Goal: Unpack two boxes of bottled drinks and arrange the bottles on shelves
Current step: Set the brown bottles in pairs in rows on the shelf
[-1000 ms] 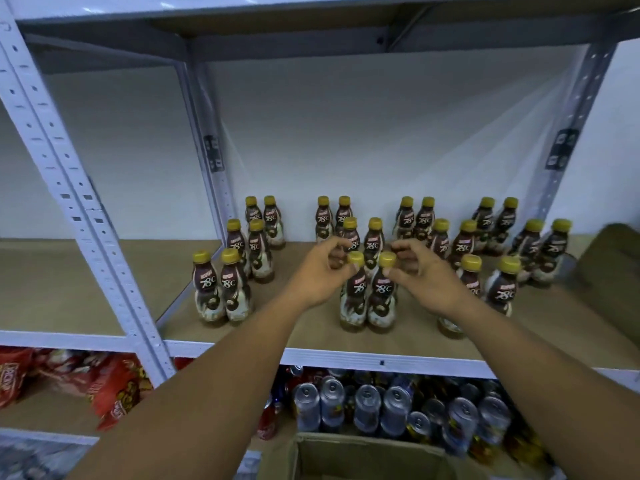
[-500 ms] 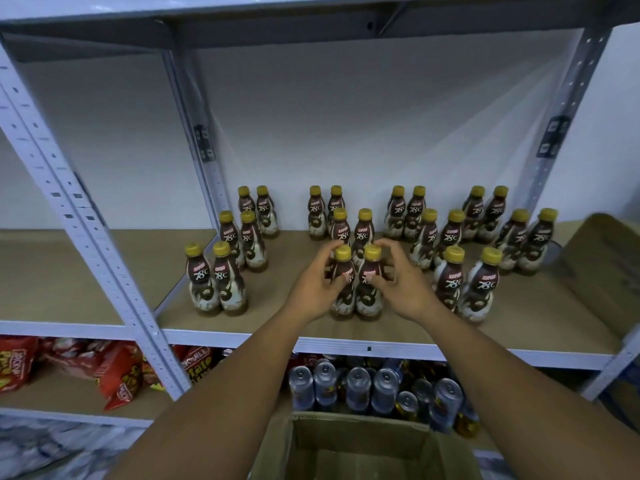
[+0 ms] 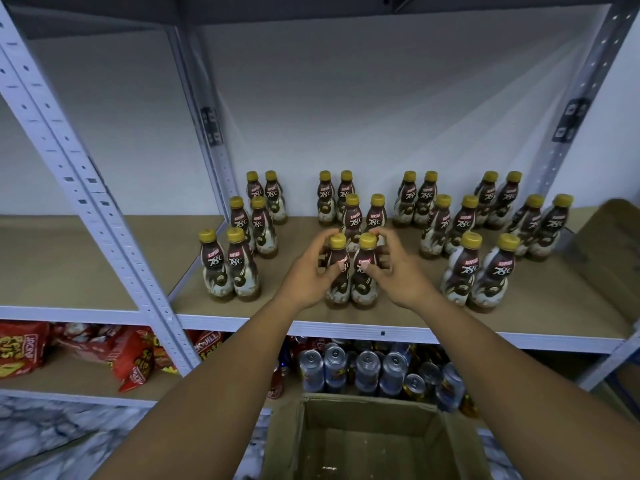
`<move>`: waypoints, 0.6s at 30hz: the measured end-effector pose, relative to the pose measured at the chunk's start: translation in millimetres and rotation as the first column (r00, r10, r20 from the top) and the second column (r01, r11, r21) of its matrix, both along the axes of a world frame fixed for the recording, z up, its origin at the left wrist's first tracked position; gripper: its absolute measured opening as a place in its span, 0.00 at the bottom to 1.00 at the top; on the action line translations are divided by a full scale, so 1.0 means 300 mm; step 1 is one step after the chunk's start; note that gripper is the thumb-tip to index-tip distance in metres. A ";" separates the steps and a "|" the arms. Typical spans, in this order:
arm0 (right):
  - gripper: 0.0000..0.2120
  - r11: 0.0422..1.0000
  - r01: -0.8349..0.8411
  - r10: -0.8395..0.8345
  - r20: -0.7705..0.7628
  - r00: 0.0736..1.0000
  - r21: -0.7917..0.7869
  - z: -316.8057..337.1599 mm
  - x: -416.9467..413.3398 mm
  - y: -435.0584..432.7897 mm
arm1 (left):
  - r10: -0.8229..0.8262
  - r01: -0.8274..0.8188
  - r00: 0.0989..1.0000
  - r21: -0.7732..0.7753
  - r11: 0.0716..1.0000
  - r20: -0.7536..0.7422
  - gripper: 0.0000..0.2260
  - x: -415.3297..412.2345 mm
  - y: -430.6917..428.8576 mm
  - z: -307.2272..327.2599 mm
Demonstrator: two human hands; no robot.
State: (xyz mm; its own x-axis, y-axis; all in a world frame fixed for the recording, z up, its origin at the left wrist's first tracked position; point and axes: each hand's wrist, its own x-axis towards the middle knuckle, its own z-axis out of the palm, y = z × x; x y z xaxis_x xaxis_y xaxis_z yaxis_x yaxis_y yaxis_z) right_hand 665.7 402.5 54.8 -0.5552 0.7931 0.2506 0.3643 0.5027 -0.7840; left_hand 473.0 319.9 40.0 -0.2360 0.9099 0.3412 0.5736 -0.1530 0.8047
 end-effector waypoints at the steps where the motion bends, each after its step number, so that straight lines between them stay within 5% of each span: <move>1: 0.27 1.000 -0.006 0.006 -0.002 1.000 0.000 -0.004 -0.009 -0.004 | -0.004 0.004 1.000 -0.006 1.000 -0.001 0.27 -0.012 -0.002 -0.004; 18: 0.29 1.000 -0.002 0.002 -0.006 1.000 0.027 -0.028 -0.095 -0.018 | -0.049 0.056 0.996 -0.088 0.995 0.080 0.28 -0.091 -0.032 0.006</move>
